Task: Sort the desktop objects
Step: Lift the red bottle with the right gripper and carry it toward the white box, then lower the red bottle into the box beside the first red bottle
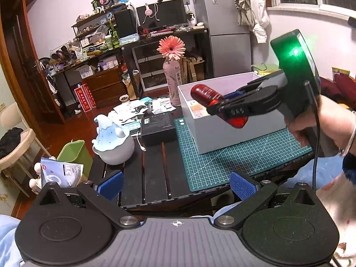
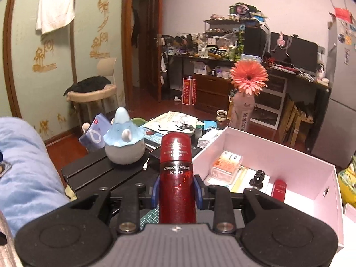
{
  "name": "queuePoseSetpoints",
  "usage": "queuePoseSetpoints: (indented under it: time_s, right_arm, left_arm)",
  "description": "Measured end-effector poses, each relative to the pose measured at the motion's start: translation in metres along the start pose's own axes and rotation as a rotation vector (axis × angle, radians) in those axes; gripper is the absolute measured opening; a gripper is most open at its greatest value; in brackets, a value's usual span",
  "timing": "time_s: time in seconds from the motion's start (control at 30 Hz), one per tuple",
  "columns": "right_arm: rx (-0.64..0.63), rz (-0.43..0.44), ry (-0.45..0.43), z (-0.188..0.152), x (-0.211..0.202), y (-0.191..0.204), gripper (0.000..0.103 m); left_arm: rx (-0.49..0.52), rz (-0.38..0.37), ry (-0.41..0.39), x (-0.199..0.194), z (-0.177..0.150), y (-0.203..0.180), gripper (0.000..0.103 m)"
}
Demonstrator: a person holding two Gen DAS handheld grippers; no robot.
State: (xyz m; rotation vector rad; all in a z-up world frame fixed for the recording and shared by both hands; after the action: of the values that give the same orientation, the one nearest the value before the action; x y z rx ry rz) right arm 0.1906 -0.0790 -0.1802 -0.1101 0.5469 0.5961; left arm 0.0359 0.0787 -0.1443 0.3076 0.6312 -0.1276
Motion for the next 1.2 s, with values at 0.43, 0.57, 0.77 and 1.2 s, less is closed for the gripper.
queuePoseSetpoints:
  time_s: [0.43,0.57,0.77,1.2]
  right_arm:
    - [0.062,-0.072,-0.037,0.004,-0.012,-0.035,0.029]
    - [0.083,-0.085,-0.040,0.006,-0.013,-0.047,0.029]
    - [0.108,-0.096,-0.043,0.008,-0.016,-0.059,0.029]
    - [0.139,-0.141,-0.031,0.014,-0.017,-0.090,0.029]
  left_arm:
    - [-0.050,-0.051,0.020,0.008,0.010,0.006,0.103]
    - [-0.061,-0.050,0.007,0.010,0.014,0.005,0.103]
    - [-0.075,-0.064,-0.020,0.012,0.020,0.002,0.103]
    - [-0.060,-0.071,-0.045,0.023,0.031,-0.012,0.103]
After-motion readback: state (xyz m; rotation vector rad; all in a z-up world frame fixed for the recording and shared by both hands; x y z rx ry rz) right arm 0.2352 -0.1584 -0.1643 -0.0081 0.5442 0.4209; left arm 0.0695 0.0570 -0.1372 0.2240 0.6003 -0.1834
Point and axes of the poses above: each gripper's, at about its wrist camera, not at the fingertips, and x roughly the way its jaws point, y to its left, z to its top, the point moved 2 cm from there along x, roughly the way its jaws point, and after that the axes turned 3 degrees about x, right-handed, at the moved point
